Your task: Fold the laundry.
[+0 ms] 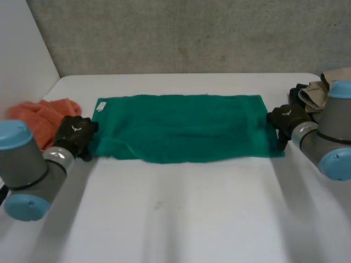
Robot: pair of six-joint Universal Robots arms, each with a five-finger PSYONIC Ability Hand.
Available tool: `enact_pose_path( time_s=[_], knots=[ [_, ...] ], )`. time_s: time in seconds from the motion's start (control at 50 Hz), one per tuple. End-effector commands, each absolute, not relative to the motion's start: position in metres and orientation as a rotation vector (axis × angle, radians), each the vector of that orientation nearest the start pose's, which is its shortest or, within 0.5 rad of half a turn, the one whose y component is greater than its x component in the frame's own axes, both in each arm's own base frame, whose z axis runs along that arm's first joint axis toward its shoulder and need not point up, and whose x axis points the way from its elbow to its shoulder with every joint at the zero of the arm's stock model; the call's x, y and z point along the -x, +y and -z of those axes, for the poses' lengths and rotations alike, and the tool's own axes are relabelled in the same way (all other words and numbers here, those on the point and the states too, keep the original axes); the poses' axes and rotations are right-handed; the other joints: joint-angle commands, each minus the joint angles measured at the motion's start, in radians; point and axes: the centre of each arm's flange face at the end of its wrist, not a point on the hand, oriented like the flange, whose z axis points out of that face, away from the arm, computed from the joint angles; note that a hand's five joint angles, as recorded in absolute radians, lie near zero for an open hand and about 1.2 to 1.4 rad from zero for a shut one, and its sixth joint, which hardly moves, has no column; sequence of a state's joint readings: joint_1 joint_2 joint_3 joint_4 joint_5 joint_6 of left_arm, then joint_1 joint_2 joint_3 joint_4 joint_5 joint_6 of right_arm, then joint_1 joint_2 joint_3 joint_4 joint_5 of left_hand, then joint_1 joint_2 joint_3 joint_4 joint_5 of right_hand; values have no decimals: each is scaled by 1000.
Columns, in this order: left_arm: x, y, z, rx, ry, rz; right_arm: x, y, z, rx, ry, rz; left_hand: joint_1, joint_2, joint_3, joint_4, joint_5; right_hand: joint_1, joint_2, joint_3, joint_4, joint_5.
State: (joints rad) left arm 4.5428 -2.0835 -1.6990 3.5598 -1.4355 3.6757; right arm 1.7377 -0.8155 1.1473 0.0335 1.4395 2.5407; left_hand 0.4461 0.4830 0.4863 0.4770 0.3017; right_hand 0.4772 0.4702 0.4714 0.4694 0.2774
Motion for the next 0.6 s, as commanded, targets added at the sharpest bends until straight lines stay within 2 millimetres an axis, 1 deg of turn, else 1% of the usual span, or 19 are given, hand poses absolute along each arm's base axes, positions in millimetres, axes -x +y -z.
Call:
enact_pose_path(
  time_s=[0.02,0.04,0.08,0.1,0.14,0.18,0.24,0.26,0.3,0.32,0.36,0.38,0.44,0.46,0.54,0.6],
  knots=[
    [199,-319,-168,-940,2142,1889,-205,-390,-178,1039,2432,1941,-53,-90,-94,-84,-84,-71,-64,-65,-63,-45],
    [199,-316,-176,-932,2145,1894,-203,-387,-184,1039,2426,1949,-59,-96,-100,-90,-90,-74,-67,-68,-66,-48],
    [196,-314,-183,-922,2155,1890,-202,-382,-190,1046,2419,1948,-65,-102,-106,-96,-95,-77,-70,-71,-69,-51],
    [195,-311,-190,-917,2167,1891,-202,-379,-193,1055,2411,1949,-80,-117,-120,-111,-110,-77,-70,-71,-69,-51],
    [194,-310,-197,-910,2181,1895,-200,-370,-200,1112,2398,1938,-83,-120,-123,-114,-113,-77,-70,-71,-69,-51],
    [191,-308,-208,-903,2205,1902,-199,-360,-203,1205,2390,1911,-80,-117,-120,-111,-110,-68,-61,-62,-60,-43],
    [190,-308,-216,-896,2247,1906,-198,-349,-202,1313,2392,1864,-65,-102,-106,-96,-95,-50,-43,-44,-42,-25],
    [189,-309,-220,-898,2285,1901,-198,-342,-202,1382,2394,1832,-54,-91,-94,-85,-84,-47,-40,-41,-39,-22],
    [188,-311,-225,-897,2340,1885,-196,-337,-201,1435,2402,1798,-45,-82,-85,-76,-75,-33,-26,-27,-25,-7],
    [187,-313,-224,-896,2361,1874,-194,-333,-200,1479,2410,1770,-27,-64,-68,-58,-57,-33,-26,-27,-25,-7],
    [186,-317,-221,-892,2406,1848,-193,-330,-198,1502,2418,1744,-7,-44,-47,-38,-37,-33,-26,-27,-25,-7],
    [183,-323,-218,-886,2445,1814,-192,-329,-197,1500,2429,1729,-4,-41,-44,-35,-34,-33,-26,-27,-25,-7],
    [181,-330,-212,-880,2509,1765,-189,-330,-195,1482,2441,1727,43,6,3,12,13,-33,-26,-27,-25,-7],
    [180,-334,-207,-882,2538,1725,-187,-332,-194,1468,2450,1727,61,24,21,30,31,-33,-26,-27,-25,-7],
    [181,-341,-193,-895,2593,1645,-183,-335,-190,1441,2468,1715,64,27,24,33,34,-33,-26,-27,-25,-7],
    [182,-348,-181,-912,2595,1605,-181,-335,-189,1414,2474,1706,64,27,24,33,34,-30,-23,-24,-22,-4]
  ],
)
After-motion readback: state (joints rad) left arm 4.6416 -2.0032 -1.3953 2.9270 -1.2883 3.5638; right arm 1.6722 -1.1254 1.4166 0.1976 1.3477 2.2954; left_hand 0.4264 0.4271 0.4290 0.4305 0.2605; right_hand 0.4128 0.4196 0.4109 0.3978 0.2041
